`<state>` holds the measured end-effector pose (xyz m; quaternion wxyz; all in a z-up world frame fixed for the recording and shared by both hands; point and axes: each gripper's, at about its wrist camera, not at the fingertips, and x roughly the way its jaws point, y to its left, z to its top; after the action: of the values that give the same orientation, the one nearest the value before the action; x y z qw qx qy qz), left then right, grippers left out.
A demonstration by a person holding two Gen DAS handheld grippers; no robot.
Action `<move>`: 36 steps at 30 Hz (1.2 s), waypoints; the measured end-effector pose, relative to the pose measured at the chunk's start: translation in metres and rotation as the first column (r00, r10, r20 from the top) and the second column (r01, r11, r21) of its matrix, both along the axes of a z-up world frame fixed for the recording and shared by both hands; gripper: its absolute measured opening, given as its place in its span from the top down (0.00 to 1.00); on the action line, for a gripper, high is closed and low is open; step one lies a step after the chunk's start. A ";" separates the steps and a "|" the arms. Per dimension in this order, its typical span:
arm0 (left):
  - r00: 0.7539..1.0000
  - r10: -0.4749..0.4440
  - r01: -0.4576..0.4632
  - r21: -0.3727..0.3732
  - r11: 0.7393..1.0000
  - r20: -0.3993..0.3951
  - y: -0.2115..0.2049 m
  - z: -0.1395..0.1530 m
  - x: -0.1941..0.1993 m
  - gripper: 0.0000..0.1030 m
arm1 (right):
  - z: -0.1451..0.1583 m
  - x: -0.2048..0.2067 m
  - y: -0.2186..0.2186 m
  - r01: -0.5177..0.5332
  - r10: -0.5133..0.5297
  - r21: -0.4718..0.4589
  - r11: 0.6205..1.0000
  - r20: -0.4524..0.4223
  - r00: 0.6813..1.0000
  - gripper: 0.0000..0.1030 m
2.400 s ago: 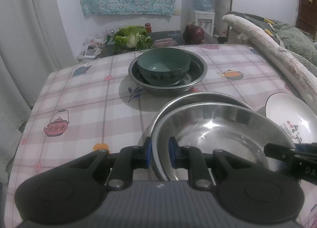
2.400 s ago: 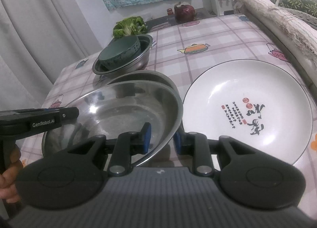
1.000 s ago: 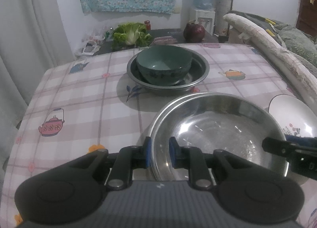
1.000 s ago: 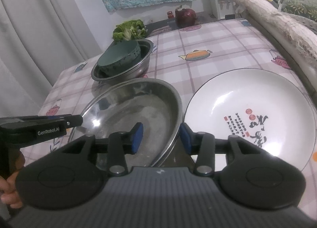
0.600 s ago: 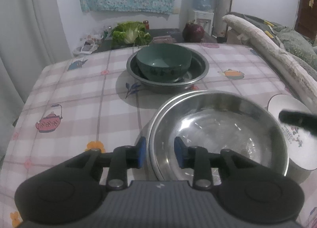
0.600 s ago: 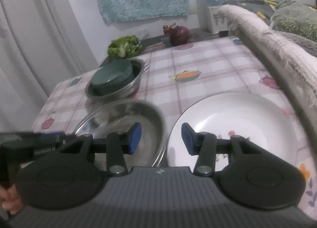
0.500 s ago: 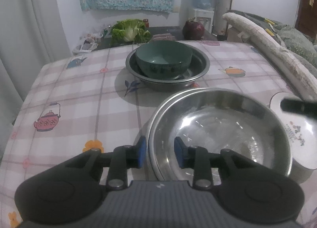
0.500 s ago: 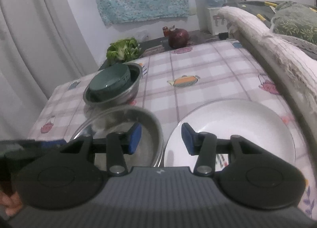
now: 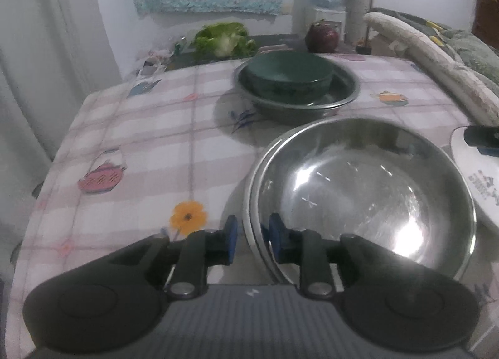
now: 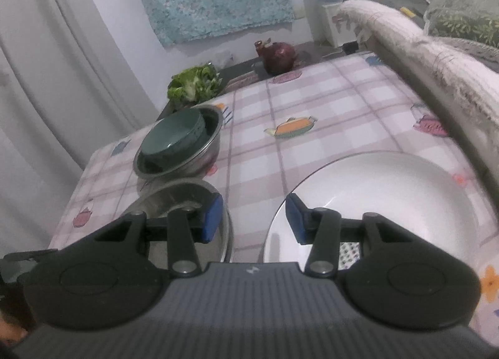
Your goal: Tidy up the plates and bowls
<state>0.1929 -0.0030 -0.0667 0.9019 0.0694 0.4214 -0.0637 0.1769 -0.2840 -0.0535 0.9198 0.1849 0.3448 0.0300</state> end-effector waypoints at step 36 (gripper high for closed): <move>0.996 0.009 -0.019 -0.113 0.993 -0.093 0.011 -0.004 -0.005 0.72 | -0.026 -0.003 0.065 -0.166 0.163 -0.016 0.986 -0.117 0.980 0.55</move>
<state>0.1880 0.0076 -0.0704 0.8843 0.0121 0.4590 -0.0843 0.1734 -0.2192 -0.0795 0.8950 0.1457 0.4118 0.0907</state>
